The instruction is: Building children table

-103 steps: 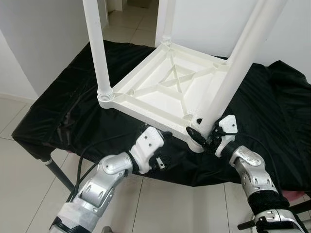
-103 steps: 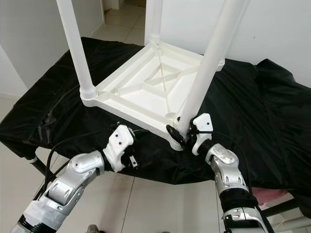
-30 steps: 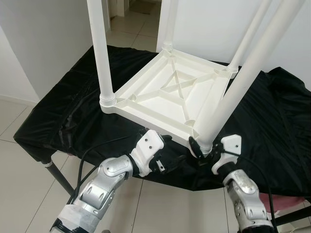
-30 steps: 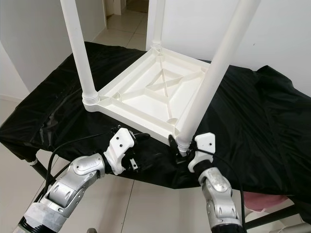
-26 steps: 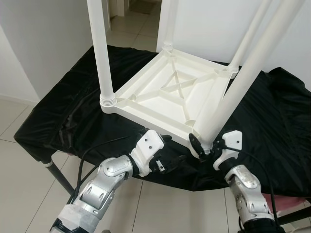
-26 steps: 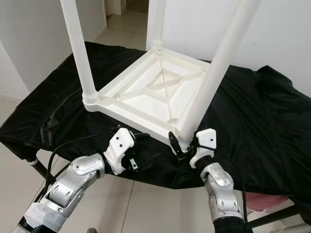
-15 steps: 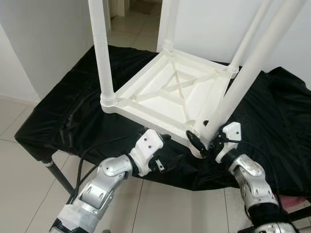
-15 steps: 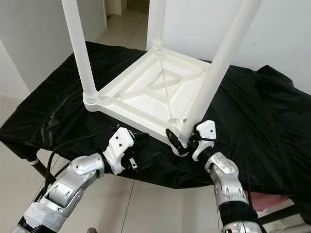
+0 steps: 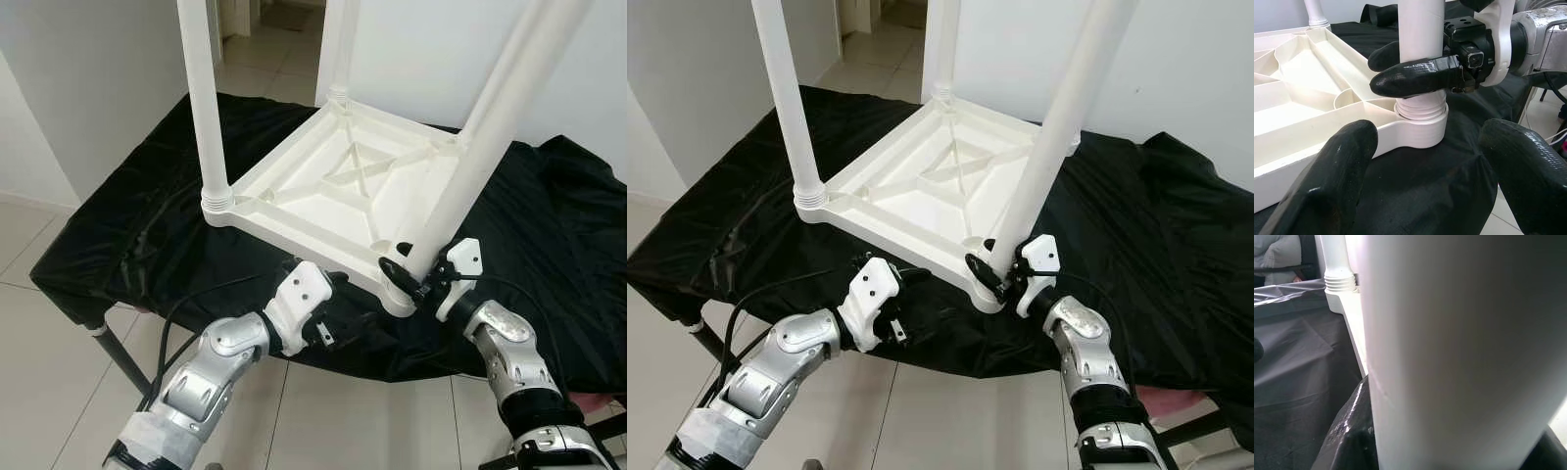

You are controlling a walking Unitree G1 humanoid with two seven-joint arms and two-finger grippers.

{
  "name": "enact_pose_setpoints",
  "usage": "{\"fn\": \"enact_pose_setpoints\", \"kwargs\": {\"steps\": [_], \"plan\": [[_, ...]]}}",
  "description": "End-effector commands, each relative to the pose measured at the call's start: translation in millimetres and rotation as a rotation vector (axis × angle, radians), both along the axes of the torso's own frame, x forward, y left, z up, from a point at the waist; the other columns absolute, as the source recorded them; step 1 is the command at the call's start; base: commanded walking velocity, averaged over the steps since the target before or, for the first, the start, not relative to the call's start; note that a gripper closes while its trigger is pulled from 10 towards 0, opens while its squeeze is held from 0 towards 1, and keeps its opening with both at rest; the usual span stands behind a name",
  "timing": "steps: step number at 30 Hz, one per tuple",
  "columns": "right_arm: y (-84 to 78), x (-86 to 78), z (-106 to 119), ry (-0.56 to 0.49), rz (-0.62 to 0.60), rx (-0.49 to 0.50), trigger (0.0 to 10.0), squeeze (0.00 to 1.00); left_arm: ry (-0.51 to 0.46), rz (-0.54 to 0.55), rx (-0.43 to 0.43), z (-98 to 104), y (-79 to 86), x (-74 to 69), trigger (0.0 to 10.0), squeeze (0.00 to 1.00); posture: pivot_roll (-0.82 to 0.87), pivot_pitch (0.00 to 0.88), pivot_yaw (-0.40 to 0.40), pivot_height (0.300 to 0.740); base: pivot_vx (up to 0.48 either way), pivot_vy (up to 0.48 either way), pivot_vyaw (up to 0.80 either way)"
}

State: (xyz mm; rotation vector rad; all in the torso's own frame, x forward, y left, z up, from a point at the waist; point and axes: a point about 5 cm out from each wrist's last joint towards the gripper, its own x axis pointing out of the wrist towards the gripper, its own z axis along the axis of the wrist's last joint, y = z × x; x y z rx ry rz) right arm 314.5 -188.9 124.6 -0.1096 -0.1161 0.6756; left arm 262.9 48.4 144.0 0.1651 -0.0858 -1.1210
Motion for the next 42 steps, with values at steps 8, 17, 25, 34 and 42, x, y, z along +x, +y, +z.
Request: {"fn": "enact_pose_setpoints", "kwargs": {"steps": [8,17,25,34,42], "plan": [[-0.4,-5.8,-5.5,0.024,-0.061,0.066,10.0,0.0,0.012,-0.044,0.012,-0.4,-2.6,-1.8,10.0,0.0,0.0,0.075,-0.035,0.74,0.0,0.0,0.0],[9.5,-13.0,-5.6,-0.011,-0.216,0.14,10.0,0.0,0.011,-0.032,0.004,0.9,-2.6,1.2,10.0,0.0,-0.01,0.081,-0.036,0.74,0.0,0.0,0.0],[15.9,-19.1,-0.1,-0.046,-0.418,0.172,10.0,0.0,0.014,-0.018,0.004,-0.2,-0.4,0.9,10.0,0.0,0.0,0.089,-0.044,0.74,0.0,0.0,0.0],[29.2,-19.4,1.3,-0.043,-0.762,0.222,10.0,0.0,0.015,0.005,-0.014,1.1,-0.3,1.6,10.0,0.0,0.01,0.097,-0.057,0.74,0.0,0.0,0.0],[49.7,-26.5,8.5,-0.046,-0.767,0.283,10.0,0.0,0.019,0.02,-0.031,2.2,-1.6,0.2,10.0,0.0,0.02,0.1,-0.052,0.74,0.0,0.0,0.0]]}}
